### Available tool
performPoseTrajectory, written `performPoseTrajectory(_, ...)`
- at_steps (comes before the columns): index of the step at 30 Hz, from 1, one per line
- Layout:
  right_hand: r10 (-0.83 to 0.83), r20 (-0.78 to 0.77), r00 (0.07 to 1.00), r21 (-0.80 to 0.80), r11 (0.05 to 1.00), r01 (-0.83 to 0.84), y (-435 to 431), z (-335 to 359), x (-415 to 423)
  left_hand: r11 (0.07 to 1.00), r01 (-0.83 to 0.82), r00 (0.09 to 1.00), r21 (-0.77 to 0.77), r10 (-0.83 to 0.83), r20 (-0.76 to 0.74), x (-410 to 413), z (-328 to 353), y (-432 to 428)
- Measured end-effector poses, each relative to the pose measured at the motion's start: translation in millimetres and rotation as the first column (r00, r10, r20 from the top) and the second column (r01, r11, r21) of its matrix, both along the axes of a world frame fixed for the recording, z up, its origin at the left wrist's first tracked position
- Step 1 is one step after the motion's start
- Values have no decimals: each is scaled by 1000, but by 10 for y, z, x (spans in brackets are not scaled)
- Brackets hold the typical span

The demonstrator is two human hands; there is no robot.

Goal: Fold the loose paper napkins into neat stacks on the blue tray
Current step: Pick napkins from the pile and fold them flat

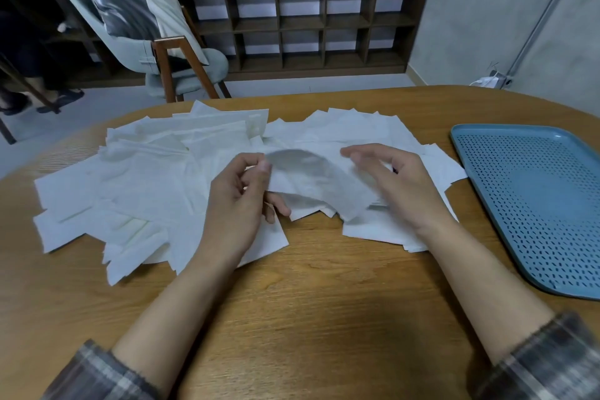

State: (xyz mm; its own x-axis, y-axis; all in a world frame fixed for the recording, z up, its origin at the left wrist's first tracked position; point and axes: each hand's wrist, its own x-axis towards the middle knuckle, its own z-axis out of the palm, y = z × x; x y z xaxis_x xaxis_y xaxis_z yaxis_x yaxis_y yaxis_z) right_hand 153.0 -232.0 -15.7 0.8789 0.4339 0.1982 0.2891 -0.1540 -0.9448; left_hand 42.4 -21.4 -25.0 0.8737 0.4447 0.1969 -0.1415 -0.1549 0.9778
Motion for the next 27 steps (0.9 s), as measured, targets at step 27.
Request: performPoseTrajectory(27,198,-52,979,117,975,-191,-18,48,-118,999,-7,1000,37,6,28,-59,113,27)
